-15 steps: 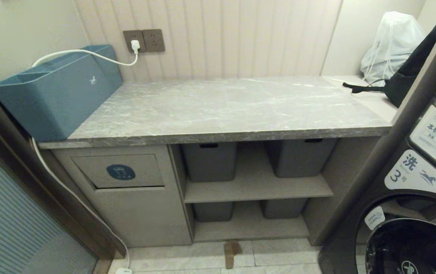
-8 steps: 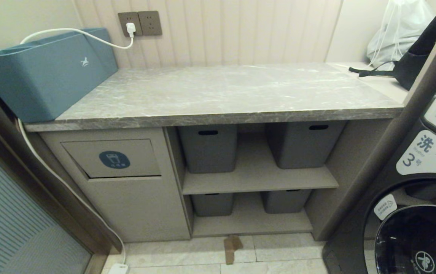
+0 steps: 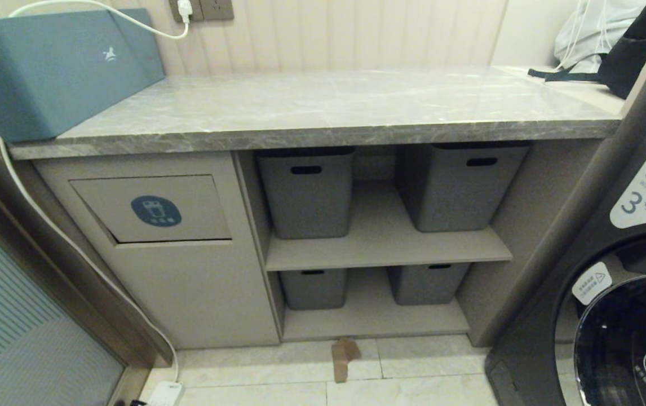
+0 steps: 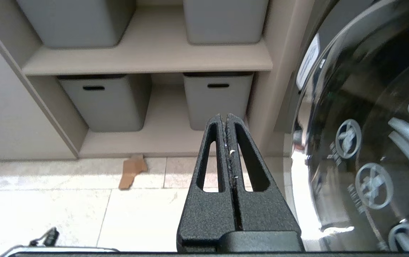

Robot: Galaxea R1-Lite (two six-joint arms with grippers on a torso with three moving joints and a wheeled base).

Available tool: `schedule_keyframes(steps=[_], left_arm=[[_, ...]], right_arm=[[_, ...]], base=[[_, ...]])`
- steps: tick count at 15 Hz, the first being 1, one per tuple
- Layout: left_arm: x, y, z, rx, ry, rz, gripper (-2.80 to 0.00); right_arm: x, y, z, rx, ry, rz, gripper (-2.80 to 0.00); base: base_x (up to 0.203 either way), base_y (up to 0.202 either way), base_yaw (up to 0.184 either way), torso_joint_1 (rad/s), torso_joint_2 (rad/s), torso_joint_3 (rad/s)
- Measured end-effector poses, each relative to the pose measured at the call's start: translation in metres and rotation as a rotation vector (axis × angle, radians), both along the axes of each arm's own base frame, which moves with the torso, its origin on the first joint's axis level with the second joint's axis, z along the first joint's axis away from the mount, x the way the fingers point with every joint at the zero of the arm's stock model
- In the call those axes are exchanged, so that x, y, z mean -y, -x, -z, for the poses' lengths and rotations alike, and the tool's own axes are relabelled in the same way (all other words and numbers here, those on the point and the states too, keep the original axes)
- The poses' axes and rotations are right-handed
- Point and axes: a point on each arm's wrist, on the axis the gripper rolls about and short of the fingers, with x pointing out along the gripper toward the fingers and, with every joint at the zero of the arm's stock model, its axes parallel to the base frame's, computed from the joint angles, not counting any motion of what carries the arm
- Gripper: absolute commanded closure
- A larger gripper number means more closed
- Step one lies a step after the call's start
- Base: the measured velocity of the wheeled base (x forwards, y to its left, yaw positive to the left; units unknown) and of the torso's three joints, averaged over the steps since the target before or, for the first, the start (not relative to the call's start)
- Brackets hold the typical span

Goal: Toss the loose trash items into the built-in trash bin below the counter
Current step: Pick up the garbage

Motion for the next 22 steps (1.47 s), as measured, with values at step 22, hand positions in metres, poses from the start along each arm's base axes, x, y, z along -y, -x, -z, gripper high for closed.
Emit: schedule_keyframes(steps=[22], left_arm=[[0.0,0.0001,-0.0003,0.001,-0.001,0.001,0.0]], right_arm=[[0.0,0.0,0.0,0.0,0.0,0.0,0.0]], base=[[0.0,0.0,0.0,-0.041,0.14,0.052]])
